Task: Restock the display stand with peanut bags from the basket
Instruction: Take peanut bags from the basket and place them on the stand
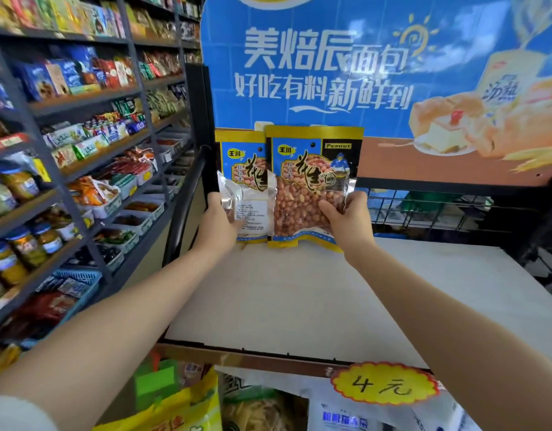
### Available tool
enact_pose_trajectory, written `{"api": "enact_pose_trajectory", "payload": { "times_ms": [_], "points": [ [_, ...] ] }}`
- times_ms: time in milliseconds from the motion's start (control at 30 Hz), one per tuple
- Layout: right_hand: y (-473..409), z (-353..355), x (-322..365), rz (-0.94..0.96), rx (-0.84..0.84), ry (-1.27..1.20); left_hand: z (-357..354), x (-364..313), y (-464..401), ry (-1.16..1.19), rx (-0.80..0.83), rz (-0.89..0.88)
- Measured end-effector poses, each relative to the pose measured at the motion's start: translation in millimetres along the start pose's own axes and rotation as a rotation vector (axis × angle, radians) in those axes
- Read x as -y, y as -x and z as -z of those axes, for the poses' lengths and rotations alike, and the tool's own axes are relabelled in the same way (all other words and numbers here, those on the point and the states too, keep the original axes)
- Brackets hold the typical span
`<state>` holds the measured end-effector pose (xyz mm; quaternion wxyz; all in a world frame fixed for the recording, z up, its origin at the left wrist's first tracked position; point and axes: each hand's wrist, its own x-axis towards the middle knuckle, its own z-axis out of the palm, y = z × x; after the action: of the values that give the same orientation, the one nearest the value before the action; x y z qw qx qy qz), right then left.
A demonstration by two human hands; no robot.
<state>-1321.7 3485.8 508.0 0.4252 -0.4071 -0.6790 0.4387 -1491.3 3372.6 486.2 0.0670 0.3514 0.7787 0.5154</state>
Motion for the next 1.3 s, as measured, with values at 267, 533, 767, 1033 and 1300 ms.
{"api": "enact_pose_trajectory", "payload": {
  "times_ms": [267, 533, 767, 1033, 1300],
  "points": [
    [5, 60, 0, -0.003, 0.063, -0.59, 31, -50, 57, -0.416, -0.391, -0.592],
    [12, 92, 1, -0.059, 0.004, -0.584, -34, -33, 79, -0.629, 0.364, -0.324],
    [19, 98, -12, -0.146, -0.063, -0.622, -19, -39, 15, -0.393, 0.4, -0.191],
    [21, 112, -27, -0.139, -0.111, -0.63, -25, -20, 3, -0.47, 0.559, -0.131],
    [17, 105, -21, -0.094, -0.027, -0.712, -8, -4, 14, 0.089, -0.109, -0.028]
  ]
}}
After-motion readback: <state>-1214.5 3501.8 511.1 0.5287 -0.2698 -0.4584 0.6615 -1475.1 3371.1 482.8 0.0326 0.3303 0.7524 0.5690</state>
